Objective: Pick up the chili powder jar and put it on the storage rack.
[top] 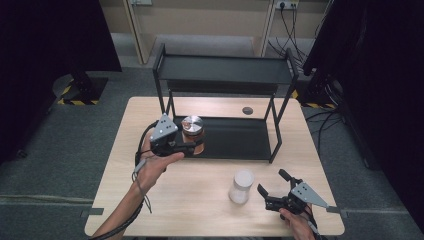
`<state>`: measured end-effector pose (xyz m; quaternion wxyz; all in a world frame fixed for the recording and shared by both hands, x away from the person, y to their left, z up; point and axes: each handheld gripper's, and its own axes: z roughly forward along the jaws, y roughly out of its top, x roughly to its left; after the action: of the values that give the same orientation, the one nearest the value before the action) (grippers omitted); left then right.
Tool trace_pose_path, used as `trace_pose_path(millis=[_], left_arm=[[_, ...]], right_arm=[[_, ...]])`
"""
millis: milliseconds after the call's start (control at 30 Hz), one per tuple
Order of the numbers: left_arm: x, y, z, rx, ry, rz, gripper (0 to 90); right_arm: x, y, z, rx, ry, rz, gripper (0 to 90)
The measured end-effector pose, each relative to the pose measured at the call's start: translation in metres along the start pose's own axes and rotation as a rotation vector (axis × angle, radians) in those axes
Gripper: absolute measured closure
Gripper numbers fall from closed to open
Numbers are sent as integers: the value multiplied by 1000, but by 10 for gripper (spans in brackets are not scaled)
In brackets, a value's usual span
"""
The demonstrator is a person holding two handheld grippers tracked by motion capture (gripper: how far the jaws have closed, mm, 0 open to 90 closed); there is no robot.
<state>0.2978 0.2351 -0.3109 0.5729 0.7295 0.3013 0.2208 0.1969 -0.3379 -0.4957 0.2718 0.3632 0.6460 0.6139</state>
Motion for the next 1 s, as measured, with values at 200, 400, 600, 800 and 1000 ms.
trace_pose_path(millis=[200,400,600,800,1000], left_arm=[[2,20,-3,5,1,16,306],[7,39,-5,12,1,12,306],[12,59,-7,15,4,2,306],[15,81,-8,32,6,11,306],[17,99,-8,33,13,7,306]], right_arm=[[0,0,0,0,-1,0,3],[0,0,0,1,0,0,3],[0,0,0,1,-2,1,3],[1,0,0,2,-2,0,3],[1,0,0,2,-4,1,3]])
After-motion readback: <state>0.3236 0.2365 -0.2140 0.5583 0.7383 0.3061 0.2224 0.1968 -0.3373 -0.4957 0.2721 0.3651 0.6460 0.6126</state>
